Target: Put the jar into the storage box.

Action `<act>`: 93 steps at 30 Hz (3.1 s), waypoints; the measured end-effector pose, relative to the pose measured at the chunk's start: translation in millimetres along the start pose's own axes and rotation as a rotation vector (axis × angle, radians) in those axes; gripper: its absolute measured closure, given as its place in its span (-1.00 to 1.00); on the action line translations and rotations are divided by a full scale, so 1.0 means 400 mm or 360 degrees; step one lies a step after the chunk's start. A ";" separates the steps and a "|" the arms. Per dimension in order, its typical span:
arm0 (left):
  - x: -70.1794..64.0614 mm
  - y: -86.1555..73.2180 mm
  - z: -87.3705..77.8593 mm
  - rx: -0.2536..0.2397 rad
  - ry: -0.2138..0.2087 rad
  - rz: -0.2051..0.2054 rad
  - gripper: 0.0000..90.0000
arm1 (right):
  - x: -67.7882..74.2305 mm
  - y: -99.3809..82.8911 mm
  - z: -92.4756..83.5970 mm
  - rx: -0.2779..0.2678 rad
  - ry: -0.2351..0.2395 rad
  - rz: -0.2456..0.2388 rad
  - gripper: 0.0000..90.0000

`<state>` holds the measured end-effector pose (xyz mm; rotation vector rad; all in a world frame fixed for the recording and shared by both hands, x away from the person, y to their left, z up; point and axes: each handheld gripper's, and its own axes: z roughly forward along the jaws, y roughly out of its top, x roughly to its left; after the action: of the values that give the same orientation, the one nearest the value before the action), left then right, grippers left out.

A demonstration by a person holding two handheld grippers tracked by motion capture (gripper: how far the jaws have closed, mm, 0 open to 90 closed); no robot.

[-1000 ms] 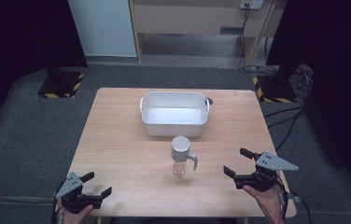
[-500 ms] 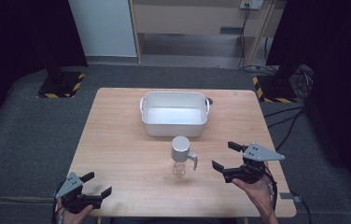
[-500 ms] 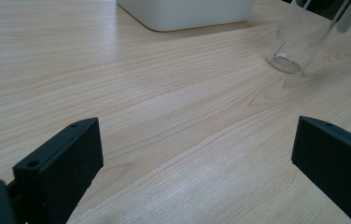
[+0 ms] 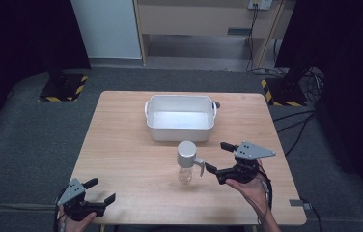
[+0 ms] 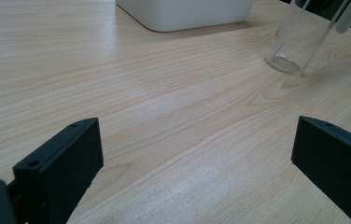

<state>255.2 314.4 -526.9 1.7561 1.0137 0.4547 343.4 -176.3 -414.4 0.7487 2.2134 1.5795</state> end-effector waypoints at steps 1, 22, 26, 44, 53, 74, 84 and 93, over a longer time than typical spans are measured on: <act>0.000 0.000 0.000 0.0000 0.0000 0.0001 -0.98 | 0.002 0.001 0.006 0.0006 0.0004 -0.0003 -0.82; 0.000 0.000 0.001 0.0001 -0.0005 -0.0002 -0.98 | 0.027 0.020 0.123 0.0094 0.0108 -0.0022 -0.76; 0.000 0.000 0.001 0.0000 -0.0005 -0.0003 -0.98 | 0.033 0.020 0.144 0.0117 0.0121 -0.0030 -0.73; 0.001 -0.001 -0.001 -0.0004 -0.0008 -0.0002 -0.98 | 0.038 0.006 0.205 0.0195 0.0149 -0.0044 -0.33; 0.001 -0.001 -0.001 -0.0004 -0.0008 -0.0001 -0.98 | 0.040 0.009 0.204 0.0207 0.0135 -0.0074 -0.30; 0.002 -0.001 -0.002 -0.0008 -0.0008 -0.0004 -0.98 | 0.033 0.063 0.200 0.0203 0.0087 -0.0120 -0.30; 0.003 -0.001 -0.001 -0.0006 -0.0008 -0.0008 -0.98 | 0.017 0.125 0.203 0.0183 0.0081 -0.0140 -0.30; 0.003 -0.001 -0.001 -0.0009 -0.0010 -0.0010 -0.98 | -0.003 0.172 0.212 0.0172 0.0086 -0.0137 -0.30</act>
<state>255.5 315.8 -527.4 1.7479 1.0121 0.4477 405.7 -94.3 -378.3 0.6376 2.3525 1.4657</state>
